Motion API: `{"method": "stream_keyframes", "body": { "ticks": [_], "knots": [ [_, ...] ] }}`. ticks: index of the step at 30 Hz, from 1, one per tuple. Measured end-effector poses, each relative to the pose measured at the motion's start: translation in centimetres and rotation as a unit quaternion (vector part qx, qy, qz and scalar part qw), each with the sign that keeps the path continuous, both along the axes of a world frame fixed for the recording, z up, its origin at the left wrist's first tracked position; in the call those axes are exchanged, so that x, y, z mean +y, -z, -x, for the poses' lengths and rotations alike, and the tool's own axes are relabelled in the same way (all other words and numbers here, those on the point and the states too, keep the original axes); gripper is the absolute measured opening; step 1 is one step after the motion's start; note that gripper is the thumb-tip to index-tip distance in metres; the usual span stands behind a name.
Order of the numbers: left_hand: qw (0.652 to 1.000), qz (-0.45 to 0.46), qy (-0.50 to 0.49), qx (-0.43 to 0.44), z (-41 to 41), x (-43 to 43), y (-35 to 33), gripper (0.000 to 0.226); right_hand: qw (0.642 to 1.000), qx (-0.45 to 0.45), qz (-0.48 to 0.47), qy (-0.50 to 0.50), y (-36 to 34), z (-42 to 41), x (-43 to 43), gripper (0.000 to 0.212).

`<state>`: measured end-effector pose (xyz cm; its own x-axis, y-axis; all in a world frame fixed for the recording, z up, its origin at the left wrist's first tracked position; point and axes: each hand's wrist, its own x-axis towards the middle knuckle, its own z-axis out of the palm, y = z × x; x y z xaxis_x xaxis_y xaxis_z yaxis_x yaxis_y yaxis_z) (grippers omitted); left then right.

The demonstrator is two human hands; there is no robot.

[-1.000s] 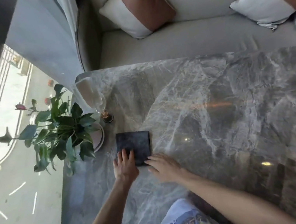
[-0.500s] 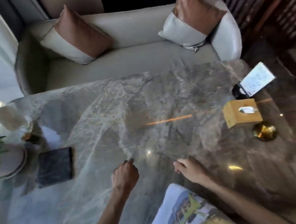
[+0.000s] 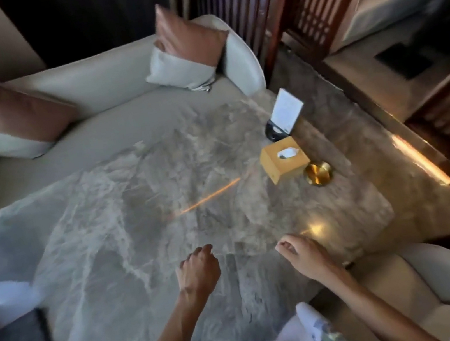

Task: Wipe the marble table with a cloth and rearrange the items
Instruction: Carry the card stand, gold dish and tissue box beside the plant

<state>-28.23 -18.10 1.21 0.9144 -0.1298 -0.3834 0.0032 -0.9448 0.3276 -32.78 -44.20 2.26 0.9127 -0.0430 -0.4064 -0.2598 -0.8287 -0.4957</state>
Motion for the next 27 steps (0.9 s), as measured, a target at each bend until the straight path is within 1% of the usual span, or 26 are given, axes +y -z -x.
{"method": "stream_keyframes", "body": {
  "ticks": [2, 6, 9, 12, 15, 18, 20, 23, 24, 27],
  "knots": [
    [1.0, 0.002, 0.008, 0.008, -0.3, -2.1, -0.4, 0.039, 0.999, -0.001, -0.007, 0.037, -0.4, 0.2, -1.9, 0.022],
    [1.0, 0.024, -0.006, 0.007, -1.2, -6.1, -0.9, 0.031, 0.996, -0.009, -0.005, 0.088, -0.5, -1.1, -6.4, 0.03],
    [1.0, 0.011, -0.02, 0.012, -2.3, -9.5, -1.1, 0.03, 0.994, -0.018, -0.005, 0.111, -0.5, -2.9, -10.1, 0.034],
    [0.998, 0.008, -0.053, 0.023, -3.4, -13.5, -1.3, 0.031, 0.991, -0.016, -0.031, 0.132, 0.3, -4.7, -13.8, 0.029],
    [0.996, 0.006, -0.078, 0.032, -5.1, -17.3, -1.2, 0.03, 0.986, -0.012, -0.046, 0.157, 1.3, -6.8, -17.7, 0.03],
    [0.996, 0.006, -0.075, 0.043, -7.2, -20.9, -1.4, 0.028, 0.981, -0.02, -0.051, 0.189, 1.2, -9.2, -21.0, 0.028],
    [0.996, 0.024, -0.073, 0.04, -9.1, -23.5, -1.7, 0.027, 0.974, -0.036, -0.057, 0.215, 1.2, -10.9, -23.2, 0.022],
    [0.993, 0.072, -0.085, 0.042, -12.7, -27.8, -1.8, 0.025, 0.965, -0.031, -0.08, 0.249, 1.8, -13.7, -26.5, 0.014],
    [0.991, 0.093, -0.093, 0.035, -14.3, -29.0, -1.7, 0.024, 0.962, -0.036, -0.093, 0.256, 1.7, -14.8, -27.4, 0.01],
    [0.982, 0.141, -0.121, -0.014, -19.9, -31.8, -2.2, 0.022, 0.955, -0.064, -0.139, 0.255, 0.5, -19.5, -28.9, 0.009]
  ]
}}
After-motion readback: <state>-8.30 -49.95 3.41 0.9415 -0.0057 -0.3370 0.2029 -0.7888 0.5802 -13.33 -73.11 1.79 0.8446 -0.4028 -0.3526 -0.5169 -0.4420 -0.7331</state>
